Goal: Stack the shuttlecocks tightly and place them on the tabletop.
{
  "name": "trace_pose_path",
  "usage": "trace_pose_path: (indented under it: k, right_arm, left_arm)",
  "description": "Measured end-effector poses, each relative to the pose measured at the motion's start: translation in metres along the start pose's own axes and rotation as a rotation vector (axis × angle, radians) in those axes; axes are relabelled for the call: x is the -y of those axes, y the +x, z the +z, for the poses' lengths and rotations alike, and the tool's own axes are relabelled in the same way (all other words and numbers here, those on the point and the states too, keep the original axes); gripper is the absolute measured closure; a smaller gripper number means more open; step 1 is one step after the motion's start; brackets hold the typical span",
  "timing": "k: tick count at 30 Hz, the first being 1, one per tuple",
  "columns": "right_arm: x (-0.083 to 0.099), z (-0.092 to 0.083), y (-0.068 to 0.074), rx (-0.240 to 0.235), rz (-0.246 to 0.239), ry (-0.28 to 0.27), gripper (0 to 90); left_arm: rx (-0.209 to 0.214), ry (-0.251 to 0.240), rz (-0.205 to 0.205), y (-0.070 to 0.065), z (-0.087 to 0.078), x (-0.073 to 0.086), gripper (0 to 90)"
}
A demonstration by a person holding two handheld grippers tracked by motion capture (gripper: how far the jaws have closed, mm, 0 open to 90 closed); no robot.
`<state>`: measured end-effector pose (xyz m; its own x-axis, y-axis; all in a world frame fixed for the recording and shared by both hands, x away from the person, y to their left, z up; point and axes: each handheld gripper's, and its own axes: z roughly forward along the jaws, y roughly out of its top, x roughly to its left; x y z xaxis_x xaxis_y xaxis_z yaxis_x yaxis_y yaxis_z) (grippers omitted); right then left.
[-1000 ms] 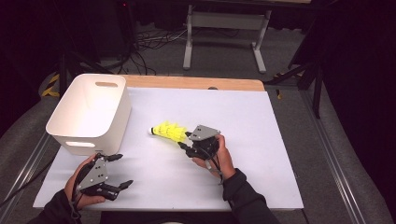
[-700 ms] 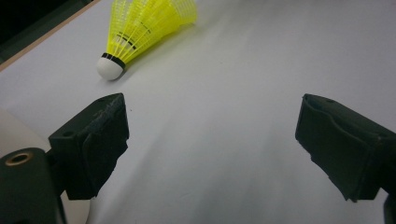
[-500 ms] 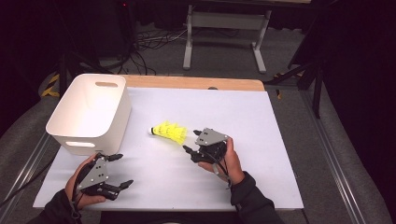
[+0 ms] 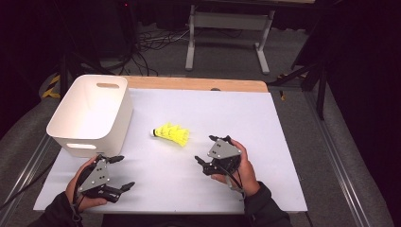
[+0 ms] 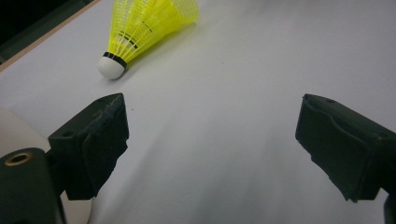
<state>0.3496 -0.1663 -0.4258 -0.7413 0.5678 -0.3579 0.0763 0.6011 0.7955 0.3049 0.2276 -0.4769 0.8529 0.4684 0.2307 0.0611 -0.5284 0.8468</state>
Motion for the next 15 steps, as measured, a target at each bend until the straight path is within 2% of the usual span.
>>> trace_pose_path:
  k: [4, 15]
  right_arm:
    - [0.008, -0.008, 0.001, 0.018, -0.017, 0.005, 18.5]
    - [0.034, -0.026, -0.001, 0.045, 0.003, -0.009, 16.4]
  left_arm:
    - [0.000, 0.002, 0.001, 0.000, 0.000, 0.000, 10.4]
    - [-0.014, -0.005, -0.018, 0.001, 0.001, 0.000, 10.3]
